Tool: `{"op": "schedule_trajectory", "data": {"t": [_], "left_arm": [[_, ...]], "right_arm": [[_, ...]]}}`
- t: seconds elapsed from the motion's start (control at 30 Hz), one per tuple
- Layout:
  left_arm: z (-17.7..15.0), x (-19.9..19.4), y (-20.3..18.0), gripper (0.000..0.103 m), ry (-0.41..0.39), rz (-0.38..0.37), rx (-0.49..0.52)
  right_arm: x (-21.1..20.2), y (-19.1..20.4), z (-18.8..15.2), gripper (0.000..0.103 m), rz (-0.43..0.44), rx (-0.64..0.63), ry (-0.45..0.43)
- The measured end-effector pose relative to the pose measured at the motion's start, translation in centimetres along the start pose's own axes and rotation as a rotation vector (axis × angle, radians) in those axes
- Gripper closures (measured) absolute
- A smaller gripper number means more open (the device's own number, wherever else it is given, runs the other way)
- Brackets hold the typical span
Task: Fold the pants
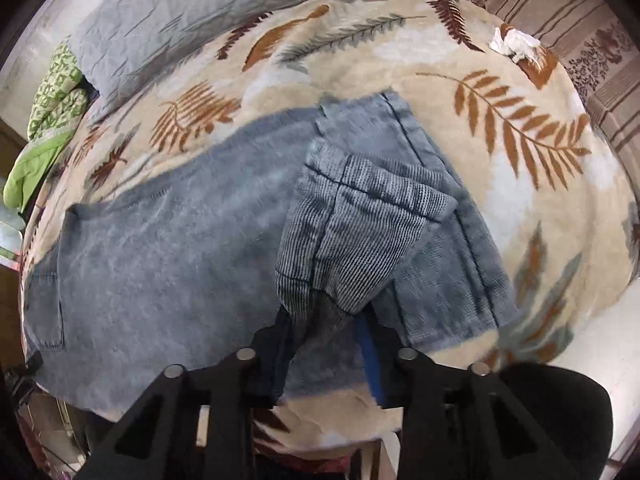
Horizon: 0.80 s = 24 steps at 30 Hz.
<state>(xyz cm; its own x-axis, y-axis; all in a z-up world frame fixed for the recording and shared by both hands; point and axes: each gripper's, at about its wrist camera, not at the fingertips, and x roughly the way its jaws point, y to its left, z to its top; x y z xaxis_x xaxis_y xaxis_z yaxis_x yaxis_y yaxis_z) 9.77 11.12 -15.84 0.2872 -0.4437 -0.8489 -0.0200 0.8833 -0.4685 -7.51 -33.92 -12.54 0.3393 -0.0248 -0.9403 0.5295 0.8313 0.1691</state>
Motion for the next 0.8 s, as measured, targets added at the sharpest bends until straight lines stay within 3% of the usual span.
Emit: {"op": "schedule_trajectory", "data": {"t": [0.1,0.27,0.37,0.47,0.53,0.6,0.8], "left_arm": [[-0.3,0.1,0.4,0.090,0.001,-0.006,0.001],[-0.3,0.4,0.4,0.089,0.007,0.002,0.005],[-0.1,0.6,0.4,0.088,0.013,-0.008,-0.024],[0.0,0.7,0.7,0.086,0.013,-0.027,-0.041],[0.1,0.7,0.9,0.086,0.004,-0.035,-0.040],[0.1,0.5,0.8,0.088,-0.008,-0.029,-0.023],[0.2,0.0,0.1,0.096,-0.038,-0.027,0.022]], "right_arm": [[-0.8,-1.9,-0.9,0.073,0.033,0.044,0.026],[-1.8,-4.8,-0.7,0.068,0.250,0.228,0.036],[-1.0,-4.8,0.3,0.039,0.248,0.276,0.042],[-0.4,-4.8,0.6,0.039,0.244,0.296,0.019],[0.2,-4.6,0.8,0.044,0.230,0.285,0.001],[0.2,-4.6,0.9,0.082,0.175,0.254,-0.014],[-1.5,-5.4,0.2,0.090,0.190,0.207,-0.089]]}}
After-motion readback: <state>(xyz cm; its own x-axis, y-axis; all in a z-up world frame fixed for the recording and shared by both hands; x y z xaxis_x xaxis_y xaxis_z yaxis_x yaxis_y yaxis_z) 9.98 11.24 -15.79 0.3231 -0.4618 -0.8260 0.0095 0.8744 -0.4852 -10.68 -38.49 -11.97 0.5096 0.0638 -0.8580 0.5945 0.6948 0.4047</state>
